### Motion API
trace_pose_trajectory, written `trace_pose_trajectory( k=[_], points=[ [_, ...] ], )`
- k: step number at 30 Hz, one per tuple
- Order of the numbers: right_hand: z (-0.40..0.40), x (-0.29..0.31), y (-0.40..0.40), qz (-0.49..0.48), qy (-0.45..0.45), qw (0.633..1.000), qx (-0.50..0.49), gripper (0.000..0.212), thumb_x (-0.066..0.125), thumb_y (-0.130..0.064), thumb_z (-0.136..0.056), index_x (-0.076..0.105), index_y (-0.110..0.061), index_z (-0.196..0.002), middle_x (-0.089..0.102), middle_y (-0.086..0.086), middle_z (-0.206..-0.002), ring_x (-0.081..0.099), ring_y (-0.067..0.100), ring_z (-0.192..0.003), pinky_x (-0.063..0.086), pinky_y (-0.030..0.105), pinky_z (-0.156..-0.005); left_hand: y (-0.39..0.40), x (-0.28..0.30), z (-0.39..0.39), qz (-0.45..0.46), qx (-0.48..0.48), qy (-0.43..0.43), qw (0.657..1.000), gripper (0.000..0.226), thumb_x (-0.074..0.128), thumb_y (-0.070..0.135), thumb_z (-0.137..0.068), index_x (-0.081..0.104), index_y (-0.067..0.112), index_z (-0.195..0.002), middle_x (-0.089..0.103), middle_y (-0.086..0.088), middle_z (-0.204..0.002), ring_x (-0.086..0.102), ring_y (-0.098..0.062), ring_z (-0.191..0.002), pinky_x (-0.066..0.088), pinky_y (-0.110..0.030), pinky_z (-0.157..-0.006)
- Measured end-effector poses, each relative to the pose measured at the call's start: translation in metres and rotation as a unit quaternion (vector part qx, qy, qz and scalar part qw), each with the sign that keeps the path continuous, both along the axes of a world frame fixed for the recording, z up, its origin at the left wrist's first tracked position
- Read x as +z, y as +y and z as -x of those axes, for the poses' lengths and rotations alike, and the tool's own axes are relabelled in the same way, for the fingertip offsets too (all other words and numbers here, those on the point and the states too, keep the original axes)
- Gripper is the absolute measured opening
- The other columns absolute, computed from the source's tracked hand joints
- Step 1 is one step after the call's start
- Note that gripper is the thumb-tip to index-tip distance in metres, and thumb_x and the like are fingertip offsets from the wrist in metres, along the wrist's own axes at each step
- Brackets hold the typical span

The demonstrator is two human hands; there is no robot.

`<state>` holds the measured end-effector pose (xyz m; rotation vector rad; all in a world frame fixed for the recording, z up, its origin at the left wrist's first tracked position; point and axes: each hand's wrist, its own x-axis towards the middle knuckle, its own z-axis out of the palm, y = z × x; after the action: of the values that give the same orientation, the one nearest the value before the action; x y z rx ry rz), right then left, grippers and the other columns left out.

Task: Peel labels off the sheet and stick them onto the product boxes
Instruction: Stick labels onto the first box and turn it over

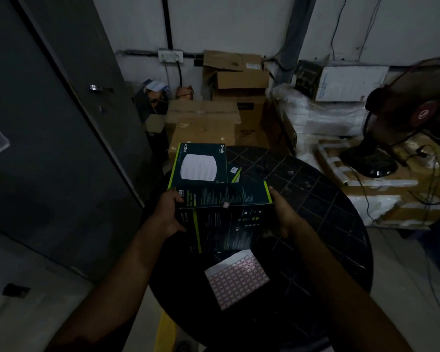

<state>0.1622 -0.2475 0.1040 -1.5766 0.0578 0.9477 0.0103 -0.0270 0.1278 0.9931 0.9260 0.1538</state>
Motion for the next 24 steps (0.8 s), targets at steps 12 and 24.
trace_pose_trajectory(
  k=[12,24],
  points=[
    [-0.006,0.066,-0.060,0.014,-0.046,0.998,-0.029,0.061,0.039,-0.076,-0.089,0.066,-0.023,-0.104,0.068,0.011,-0.104,0.067,0.038,-0.098,0.057,0.050,-0.061,-0.011,0.026,-0.010,0.055,-0.092,0.030,0.994,0.033,0.056,0.040,-0.077,0.066,0.018,-0.099,0.066,-0.011,-0.099,0.059,-0.031,-0.098,0.046,-0.053,-0.087],
    [0.002,0.037,-0.100,-0.042,-0.260,0.962,-0.067,0.035,0.067,0.008,-0.085,0.059,-0.018,-0.108,0.063,0.016,-0.120,0.066,0.029,-0.098,0.059,0.037,-0.076,-0.049,0.003,-0.031,-0.111,-0.147,-0.060,0.981,0.086,0.039,-0.009,-0.063,0.050,0.038,-0.133,0.059,-0.015,-0.114,0.058,-0.035,-0.092,0.049,-0.036,-0.065]
  ],
)
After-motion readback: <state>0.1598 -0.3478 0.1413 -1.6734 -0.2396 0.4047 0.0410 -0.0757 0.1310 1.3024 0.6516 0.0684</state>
